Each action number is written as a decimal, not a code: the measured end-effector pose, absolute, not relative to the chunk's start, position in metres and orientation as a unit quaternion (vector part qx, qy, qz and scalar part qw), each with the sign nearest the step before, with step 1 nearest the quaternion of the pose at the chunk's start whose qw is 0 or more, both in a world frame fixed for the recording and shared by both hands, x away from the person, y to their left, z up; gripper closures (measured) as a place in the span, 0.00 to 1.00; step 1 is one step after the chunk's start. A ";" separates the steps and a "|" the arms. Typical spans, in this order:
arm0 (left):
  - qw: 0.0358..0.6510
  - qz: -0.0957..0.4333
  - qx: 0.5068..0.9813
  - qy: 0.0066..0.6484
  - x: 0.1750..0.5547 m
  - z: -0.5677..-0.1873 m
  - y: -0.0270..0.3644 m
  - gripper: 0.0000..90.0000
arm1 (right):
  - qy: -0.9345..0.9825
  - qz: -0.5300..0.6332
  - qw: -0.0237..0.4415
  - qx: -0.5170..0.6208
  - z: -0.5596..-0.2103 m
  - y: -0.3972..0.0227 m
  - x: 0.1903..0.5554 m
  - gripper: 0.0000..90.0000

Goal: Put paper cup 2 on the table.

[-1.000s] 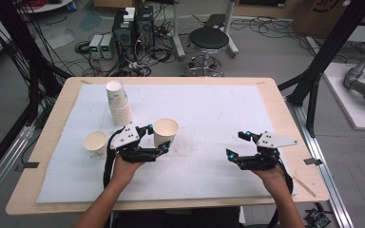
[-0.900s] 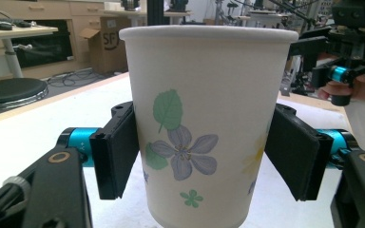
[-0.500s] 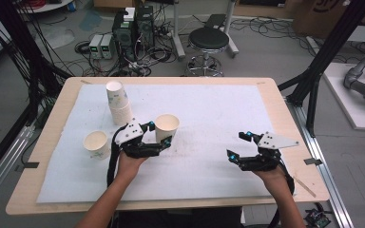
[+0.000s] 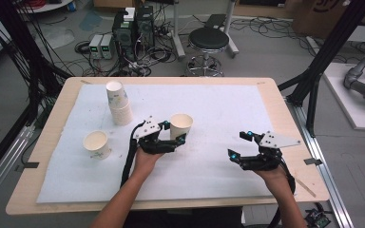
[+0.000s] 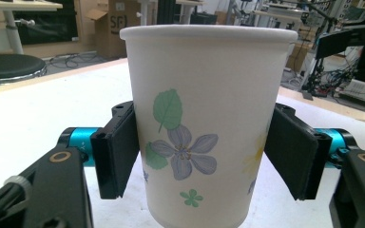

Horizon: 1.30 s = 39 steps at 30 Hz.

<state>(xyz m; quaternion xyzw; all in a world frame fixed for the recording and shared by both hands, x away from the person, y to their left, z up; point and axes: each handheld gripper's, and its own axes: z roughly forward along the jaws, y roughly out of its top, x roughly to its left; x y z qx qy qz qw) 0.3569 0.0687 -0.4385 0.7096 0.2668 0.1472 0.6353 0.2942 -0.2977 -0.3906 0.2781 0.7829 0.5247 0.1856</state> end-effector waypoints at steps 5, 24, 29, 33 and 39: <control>0.611 0.142 0.728 0.277 0.360 -0.445 0.061 0.34 | 0.784 0.523 0.187 0.278 -0.391 -0.297 0.294 0.21; 0.507 0.158 0.794 0.294 0.354 -0.453 0.058 0.35 | 0.786 0.522 0.186 0.275 -0.389 -0.298 0.292 0.21; 0.499 0.152 0.800 0.297 0.350 -0.454 0.065 0.35 | 0.788 0.519 0.184 0.276 -0.390 -0.298 0.292 0.21; 0.497 0.151 0.801 0.297 0.348 -0.455 0.067 0.34 | 0.788 0.518 0.182 0.277 -0.390 -0.297 0.292 0.21; 0.494 0.150 0.804 0.296 0.347 -0.455 0.068 0.33 | 0.789 0.516 0.183 0.278 -0.391 -0.296 0.294 0.21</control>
